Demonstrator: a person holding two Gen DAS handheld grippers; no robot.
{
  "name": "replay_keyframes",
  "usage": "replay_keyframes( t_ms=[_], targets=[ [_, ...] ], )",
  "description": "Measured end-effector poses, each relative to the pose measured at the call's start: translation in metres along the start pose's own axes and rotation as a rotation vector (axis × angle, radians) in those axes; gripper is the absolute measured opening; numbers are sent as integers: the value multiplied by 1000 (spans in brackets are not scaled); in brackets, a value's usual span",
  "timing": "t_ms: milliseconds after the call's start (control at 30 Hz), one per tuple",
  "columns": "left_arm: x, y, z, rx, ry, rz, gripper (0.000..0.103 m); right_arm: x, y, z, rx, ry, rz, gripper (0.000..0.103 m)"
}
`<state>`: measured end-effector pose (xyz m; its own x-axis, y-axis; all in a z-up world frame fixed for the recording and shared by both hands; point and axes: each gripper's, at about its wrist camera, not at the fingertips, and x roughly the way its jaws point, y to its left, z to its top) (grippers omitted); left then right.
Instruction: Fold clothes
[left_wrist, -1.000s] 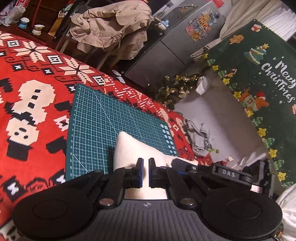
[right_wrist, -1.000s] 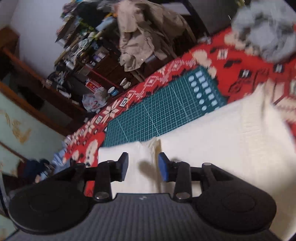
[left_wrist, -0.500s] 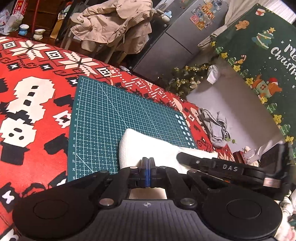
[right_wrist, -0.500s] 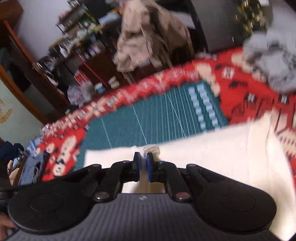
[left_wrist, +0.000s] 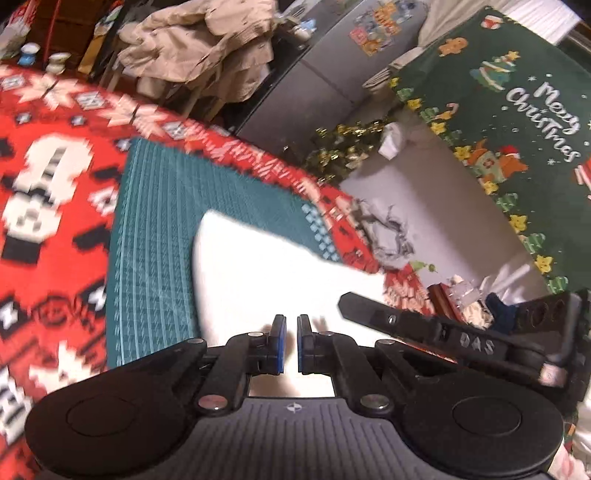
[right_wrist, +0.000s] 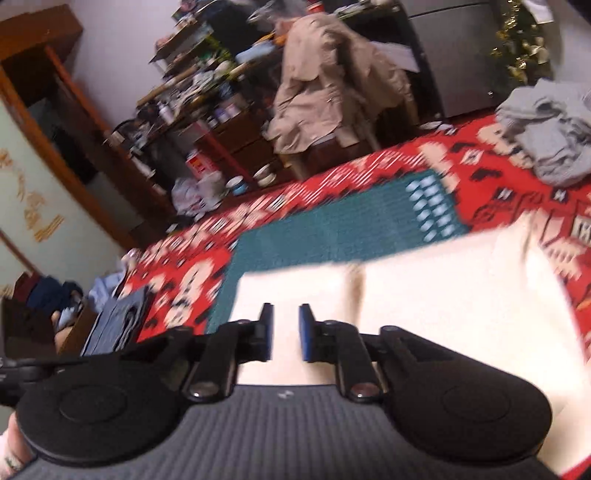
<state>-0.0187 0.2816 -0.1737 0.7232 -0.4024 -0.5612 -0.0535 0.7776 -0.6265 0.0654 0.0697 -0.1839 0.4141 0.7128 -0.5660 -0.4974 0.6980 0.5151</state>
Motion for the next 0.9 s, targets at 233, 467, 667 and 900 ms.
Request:
replay_keyframes(
  t_ms=[233, 467, 667, 900],
  targets=[
    [10, -6, -18, 77, 0, 71, 3, 24, 25, -40, -227, 49, -93, 10],
    [1, -17, -20, 106, -16, 105, 8, 0, 15, -42, -224, 80, -130, 11],
    [-22, -41, -28, 156, -65, 157, 35, -43, 17, -44, -239, 68, -110, 33],
    [-56, -72, -47, 258, -67, 253, 66, -92, 29, -46, -321, 67, -121, 78]
  ],
)
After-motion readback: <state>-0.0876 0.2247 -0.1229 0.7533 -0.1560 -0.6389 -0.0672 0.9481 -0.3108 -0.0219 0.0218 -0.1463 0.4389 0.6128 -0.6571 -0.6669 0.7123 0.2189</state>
